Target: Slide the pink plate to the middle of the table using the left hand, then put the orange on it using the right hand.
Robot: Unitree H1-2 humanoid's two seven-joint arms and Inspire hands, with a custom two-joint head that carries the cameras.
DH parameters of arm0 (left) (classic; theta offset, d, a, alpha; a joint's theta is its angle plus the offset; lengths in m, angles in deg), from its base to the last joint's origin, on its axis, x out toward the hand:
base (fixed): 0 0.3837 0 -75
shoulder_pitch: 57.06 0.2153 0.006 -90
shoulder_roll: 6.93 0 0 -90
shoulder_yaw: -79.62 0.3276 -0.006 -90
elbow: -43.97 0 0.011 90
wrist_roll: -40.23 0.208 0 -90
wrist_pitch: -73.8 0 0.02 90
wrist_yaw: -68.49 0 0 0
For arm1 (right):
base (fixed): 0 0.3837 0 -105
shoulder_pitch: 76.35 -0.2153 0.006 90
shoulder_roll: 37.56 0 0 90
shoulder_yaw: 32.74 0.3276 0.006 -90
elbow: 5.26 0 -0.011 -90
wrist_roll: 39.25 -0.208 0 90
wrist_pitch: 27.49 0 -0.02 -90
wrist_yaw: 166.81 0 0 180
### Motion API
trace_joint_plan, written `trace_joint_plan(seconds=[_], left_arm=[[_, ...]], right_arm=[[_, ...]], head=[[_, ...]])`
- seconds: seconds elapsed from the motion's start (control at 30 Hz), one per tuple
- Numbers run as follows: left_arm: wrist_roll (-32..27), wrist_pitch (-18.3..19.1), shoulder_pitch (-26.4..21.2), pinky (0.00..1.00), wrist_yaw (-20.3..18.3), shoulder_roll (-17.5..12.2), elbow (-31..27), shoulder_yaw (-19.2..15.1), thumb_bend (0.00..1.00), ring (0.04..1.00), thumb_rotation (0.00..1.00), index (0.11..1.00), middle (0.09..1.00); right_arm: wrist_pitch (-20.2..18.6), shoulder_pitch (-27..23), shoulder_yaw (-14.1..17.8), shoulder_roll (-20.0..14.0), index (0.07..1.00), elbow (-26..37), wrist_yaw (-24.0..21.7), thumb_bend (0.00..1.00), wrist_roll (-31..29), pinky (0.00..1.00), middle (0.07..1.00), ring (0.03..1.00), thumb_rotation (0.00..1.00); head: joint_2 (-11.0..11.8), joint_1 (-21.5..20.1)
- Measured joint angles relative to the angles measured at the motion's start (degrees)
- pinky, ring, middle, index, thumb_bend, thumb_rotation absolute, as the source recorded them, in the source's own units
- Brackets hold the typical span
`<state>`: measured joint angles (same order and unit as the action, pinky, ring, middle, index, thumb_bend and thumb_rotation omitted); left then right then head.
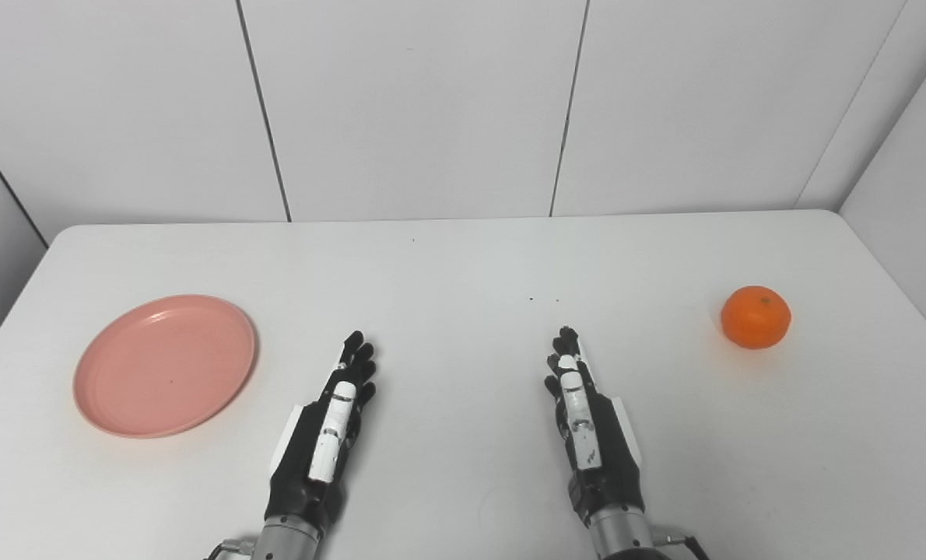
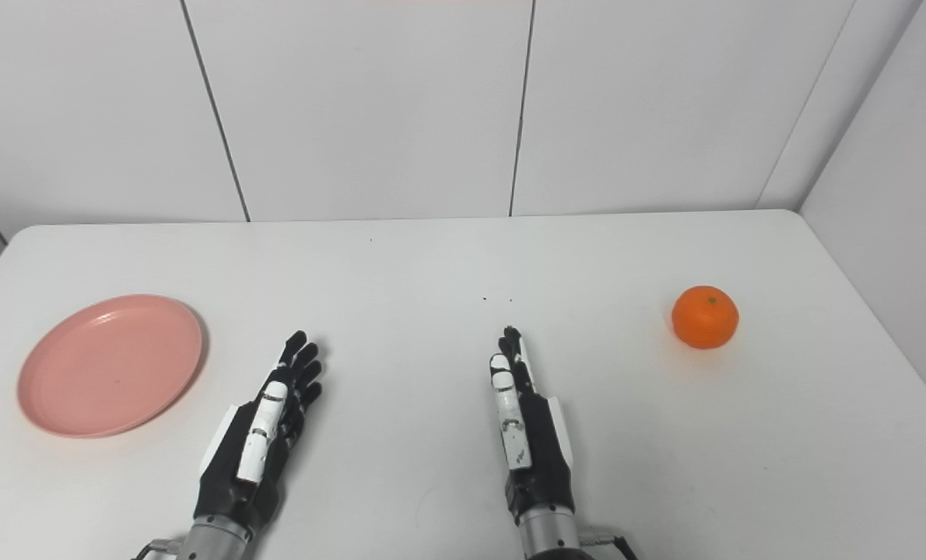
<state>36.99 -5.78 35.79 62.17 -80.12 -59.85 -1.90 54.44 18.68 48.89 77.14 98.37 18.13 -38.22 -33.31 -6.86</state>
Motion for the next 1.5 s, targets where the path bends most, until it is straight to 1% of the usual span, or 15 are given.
trace_joint_plan(seconds=[0.4, 0.47, 0.53, 0.6, 0.67, 0.7, 0.73, 0.77, 0.83, 0.87, 0.97, 1.03, 1.17, 1.33, 1.5], left_arm=[[0.0, 0.0, 0.0, 1.0, 0.0, 0.0, 0.0, 0.0, 0.42, 1.0, 1.0, 1.0, 1.0], [0.0, 0.0, 0.0, 1.0, 0.1, 0.0, 0.0, 0.0, 0.41, 1.0, 1.0, 1.0, 1.0], [0.0, 0.0, 0.0, 1.0, 0.1, 0.1, 0.0, 0.1, 0.41, 1.0, 1.0, 1.0, 1.0], [0.2, 0.0, 0.0, 1.0, 0.1, 0.2, 0.1, 0.4, 0.42, 1.0, 1.0, 1.0, 1.0], [1.1, 0.0, 0.0, 1.0, 0.2, 0.5, 0.2, 0.8, 0.42, 1.0, 1.0, 1.0, 1.0], [1.3, 0.0, 0.0, 1.0, 0.4, 0.6, 0.2, 1.0, 0.42, 1.0, 1.0, 1.0, 1.0], [1.5, -0.1, 0.0, 1.0, 0.6, 0.9, 0.3, 1.1, 0.41, 1.0, 1.0, 1.0, 1.0], [2.3, -0.2, 0.0, 1.0, 0.9, 1.1, 0.4, 1.4, 0.41, 1.0, 1.0, 1.0, 1.0], [2.6, -0.6, 0.0, 1.0, 1.4, 1.6, 0.7, 1.8, 0.4, 0.997, 1.0, 0.999, 1.0], [3.0, -0.8, 0.0, 1.0, 1.7, 1.9, 0.9, 2.0, 0.4, 0.996, 1.0, 0.998, 1.0], [4.3, -1.2, 0.0, 0.99, 2.7, 3.1, 1.5, 2.6, 0.39, 0.99, 1.0, 0.99, 0.998], [5.0, -1.9, 0.0, 0.99, 3.2, 3.7, 2.1, 3.0, 0.4, 0.991, 1.0, 0.989, 0.998], [6.6, -2.3, 0.0, 0.99, 4.1, 4.4, 2.7, 3.6, 0.42, 0.987, 1.0, 0.983, 0.992], [7.4, -2.3, 0.0, 0.98, 4.7, 5.0, 3.0, 3.9, 0.42, 0.984, 1.0, 0.977, 0.989], [8.1, -2.2, 0.0, 0.97, 5.3, 5.1, 3.0, 4.2, 0.42, 0.983, 1.0, 0.979, 0.989]], right_arm=[[0.0, 0.0, 0.0, 0.0, 1.0, 0.0, -0.1, 0.25, -0.1, 1.0, 1.0, 1.0, 1.0], [0.0, 0.0, 0.1, -0.1, 1.0, 0.0, -0.3, 0.25, -0.1, 1.0, 1.0, 1.0, 1.0], [0.0, 0.0, 0.2, -0.4, 1.0, 0.1, -0.7, 0.24, -0.2, 1.0, 1.0, 1.0, 1.0], [0.0, 0.2, 0.5, -0.8, 1.0, 0.3, -1.0, 0.23, -0.8, 1.0, 1.0, 1.0, 1.0], [0.0, 0.3, 0.9, -1.2, 1.0, 0.5, -1.8, 0.23, -1.3, 1.0, 1.0, 1.0, 1.0], [0.0, 0.3, 1.0, -1.5, 1.0, 0.6, -2.0, 0.23, -1.5, 1.0, 1.0, 1.0, 1.0], [0.0, 0.3, 1.1, -2.0, 1.0, 0.6, -2.2, 0.23, -1.7, 1.0, 1.0, 1.0, 1.0], [0.0, 0.4, 1.2, -2.5, 1.0, 0.6, -2.5, 0.23, -1.7, 1.0, 1.0, 1.0, 1.0], [0.0, 0.3, 1.3, -3.4, 1.0, 0.7, -3.2, 0.24, -1.7, 1.0, 1.0, 1.0, 1.0], [0.0, 0.3, 1.4, -4.0, 1.0, 0.8, -3.6, 0.24, -1.8, 1.0, 1.0, 1.0, 1.0], [0.0, 0.4, 1.8, -4.9, 1.0, 0.9, -4.2, 0.26, -2.3, 1.0, 1.0, 1.0, 1.0], [0.0, 0.4, 2.0, -5.1, 1.0, 1.0, -4.2, 0.25, -2.4, 1.0, 1.0, 1.0, 1.0], [0.0, 0.5, 2.2, -5.5, 1.0, 1.0, -4.3, 0.23, -2.4, 1.0, 1.0, 1.0, 1.0], [0.1, 0.5, 2.2, -5.9, 1.0, 1.0, -4.3, 0.24, -2.4, 1.0, 1.0, 1.0, 1.0], [0.1, 0.5, 2.3, -6.1, 1.0, 1.0, -4.4, 0.23, -3.0, 1.0, 1.0, 1.0, 1.0]], head=[[0.3, 0.6], [0.4, 2.1], [0.5, 2.5], [1.1, 5.9], [1.1, 5.9], [1.6, 7.6], [1.6, 7.6], [2.5, 10.6], [2.9, 11.9], [2.9, 12.0], [3.8, 14.9], [3.9, 15.0], [5.1, 17.1], [5.4, 17.7], [5.5, 17.9]])
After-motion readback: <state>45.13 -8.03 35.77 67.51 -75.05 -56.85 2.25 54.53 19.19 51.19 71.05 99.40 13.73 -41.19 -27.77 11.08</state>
